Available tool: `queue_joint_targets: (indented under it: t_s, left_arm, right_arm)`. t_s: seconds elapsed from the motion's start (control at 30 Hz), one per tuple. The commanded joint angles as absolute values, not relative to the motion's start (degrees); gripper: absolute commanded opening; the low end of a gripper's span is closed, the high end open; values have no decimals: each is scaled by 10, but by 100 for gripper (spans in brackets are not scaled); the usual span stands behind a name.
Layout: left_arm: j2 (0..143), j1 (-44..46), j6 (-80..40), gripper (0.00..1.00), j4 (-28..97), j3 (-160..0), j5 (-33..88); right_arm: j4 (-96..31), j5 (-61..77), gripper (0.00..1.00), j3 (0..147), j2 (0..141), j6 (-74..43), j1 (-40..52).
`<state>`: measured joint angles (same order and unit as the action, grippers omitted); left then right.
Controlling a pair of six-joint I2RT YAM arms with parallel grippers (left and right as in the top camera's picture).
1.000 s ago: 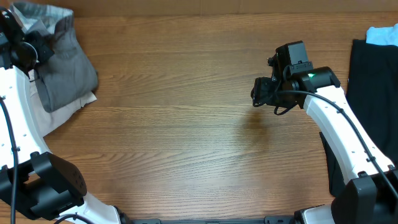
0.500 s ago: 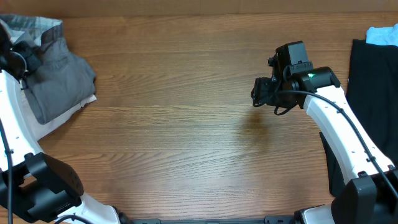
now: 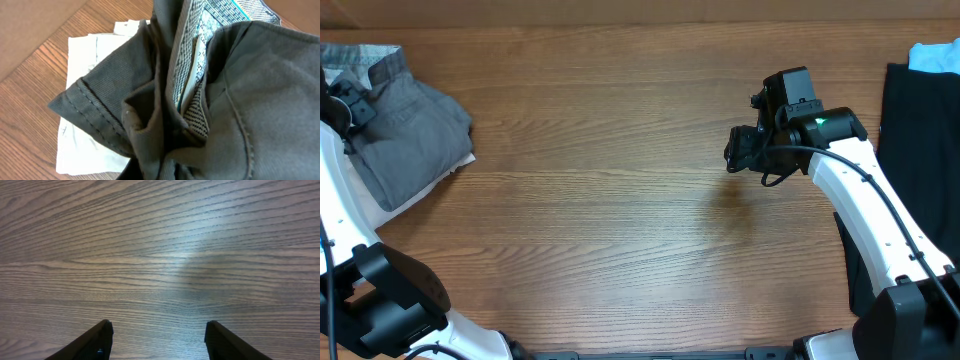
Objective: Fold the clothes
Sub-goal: 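Lower the bundle onto the stack and open the left gripper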
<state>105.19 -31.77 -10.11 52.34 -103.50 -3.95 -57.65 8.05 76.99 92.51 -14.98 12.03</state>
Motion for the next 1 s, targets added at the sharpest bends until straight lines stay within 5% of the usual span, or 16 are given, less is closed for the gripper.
queue_joint_targets:
  t_s: [0.0,0.97]
  left_arm:
    - [1057,-330,-95,4,521,-1035,-78]
    - [1181,-368,-125,4,526,-1033,-110]
  right_arm:
    - [-574,75,63,781,917,-148,122]
    - [-576,76,64,781,917,-149,122]
